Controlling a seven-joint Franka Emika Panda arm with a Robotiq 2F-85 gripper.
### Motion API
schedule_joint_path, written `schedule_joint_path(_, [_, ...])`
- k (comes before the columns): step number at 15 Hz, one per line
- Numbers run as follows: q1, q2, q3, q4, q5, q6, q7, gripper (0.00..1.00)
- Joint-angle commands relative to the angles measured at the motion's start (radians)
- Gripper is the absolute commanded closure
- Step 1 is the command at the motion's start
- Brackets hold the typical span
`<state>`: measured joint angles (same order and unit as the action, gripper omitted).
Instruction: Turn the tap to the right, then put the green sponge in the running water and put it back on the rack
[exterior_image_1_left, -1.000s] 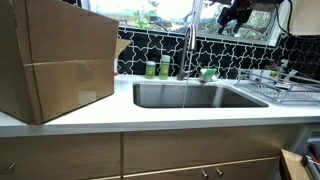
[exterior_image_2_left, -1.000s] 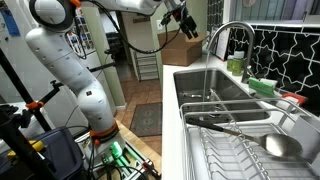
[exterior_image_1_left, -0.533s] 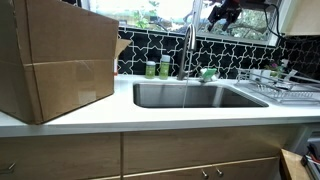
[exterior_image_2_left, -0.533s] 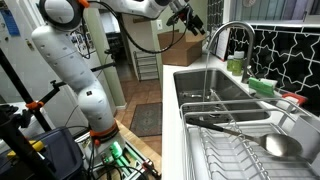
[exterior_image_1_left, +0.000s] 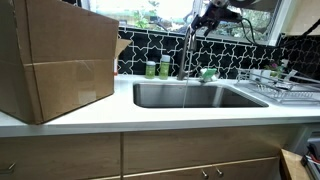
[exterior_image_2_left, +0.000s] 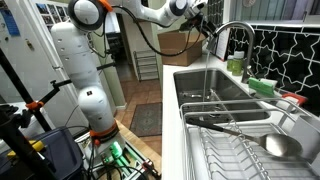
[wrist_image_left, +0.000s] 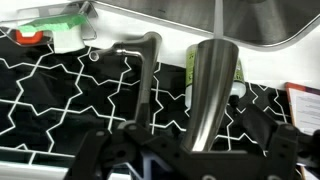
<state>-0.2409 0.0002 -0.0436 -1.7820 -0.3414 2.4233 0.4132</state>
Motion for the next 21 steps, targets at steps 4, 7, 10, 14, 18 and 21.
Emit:
schedule_joint_path(4, [0.063, 0.121, -0.059, 0.121, 0.028, 0.054, -0.011, 0.58])
schedule_joint_path(7, [0.080, 0.133, -0.073, 0.140, 0.024, 0.023, -0.012, 0.80])
schedule_joint_path(10, [0.089, 0.125, -0.085, 0.135, 0.013, -0.009, -0.002, 0.84])
schedule_joint_path(14, [0.096, 0.096, -0.093, 0.110, 0.014, -0.050, -0.020, 0.84])
schedule_joint_path(18, [0.087, 0.069, -0.103, 0.076, 0.007, -0.043, -0.057, 0.84])
schedule_joint_path(21, [0.081, 0.052, -0.108, 0.050, 0.009, -0.031, -0.101, 0.84])
